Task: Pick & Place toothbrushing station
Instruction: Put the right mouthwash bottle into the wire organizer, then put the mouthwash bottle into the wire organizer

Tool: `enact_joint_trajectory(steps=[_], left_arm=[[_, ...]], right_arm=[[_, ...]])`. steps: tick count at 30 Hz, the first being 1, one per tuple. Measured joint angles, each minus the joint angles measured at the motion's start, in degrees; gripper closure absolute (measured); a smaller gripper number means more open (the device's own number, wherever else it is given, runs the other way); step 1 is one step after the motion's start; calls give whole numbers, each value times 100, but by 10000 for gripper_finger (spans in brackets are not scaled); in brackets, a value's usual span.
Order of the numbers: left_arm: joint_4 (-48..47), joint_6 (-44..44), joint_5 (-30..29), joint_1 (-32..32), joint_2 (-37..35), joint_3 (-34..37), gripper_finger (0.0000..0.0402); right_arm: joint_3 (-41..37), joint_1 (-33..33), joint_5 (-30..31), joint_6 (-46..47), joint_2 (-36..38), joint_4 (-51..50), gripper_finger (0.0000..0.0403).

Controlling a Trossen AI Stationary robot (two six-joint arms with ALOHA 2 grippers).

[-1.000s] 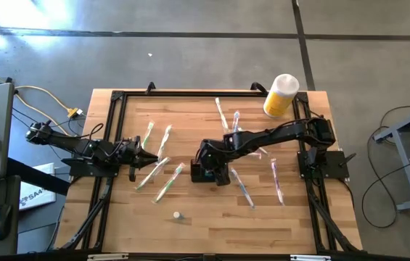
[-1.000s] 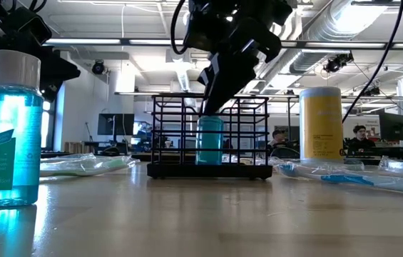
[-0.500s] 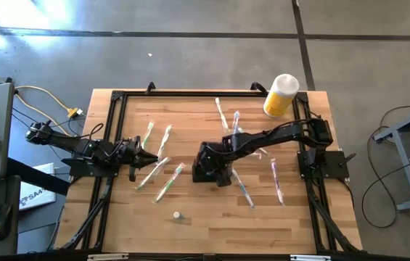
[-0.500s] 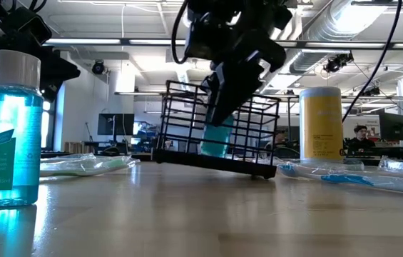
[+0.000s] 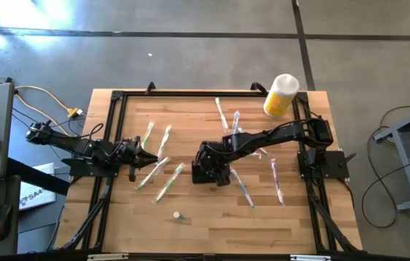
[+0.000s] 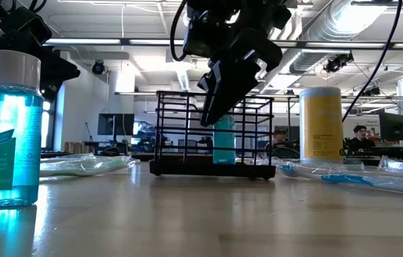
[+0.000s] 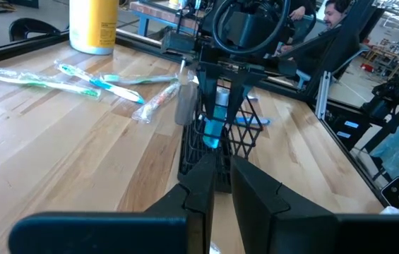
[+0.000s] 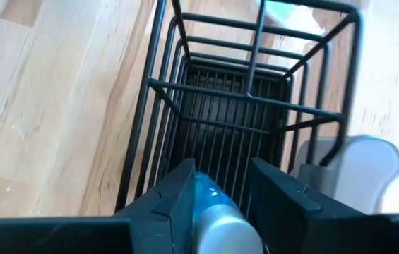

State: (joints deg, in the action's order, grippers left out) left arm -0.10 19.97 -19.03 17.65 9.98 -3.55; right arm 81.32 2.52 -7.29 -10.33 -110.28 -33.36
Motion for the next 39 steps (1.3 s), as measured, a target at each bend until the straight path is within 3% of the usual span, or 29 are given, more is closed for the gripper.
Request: enact_joint_trajectory(steps=[21,39], left_arm=[[-9,2,-4,0,2,0,355],[-2,131,46,0,2,0,355]], right_arm=[[2,253,351,-20,463,228,276],[4,887,1811,276,1393,31,276]])
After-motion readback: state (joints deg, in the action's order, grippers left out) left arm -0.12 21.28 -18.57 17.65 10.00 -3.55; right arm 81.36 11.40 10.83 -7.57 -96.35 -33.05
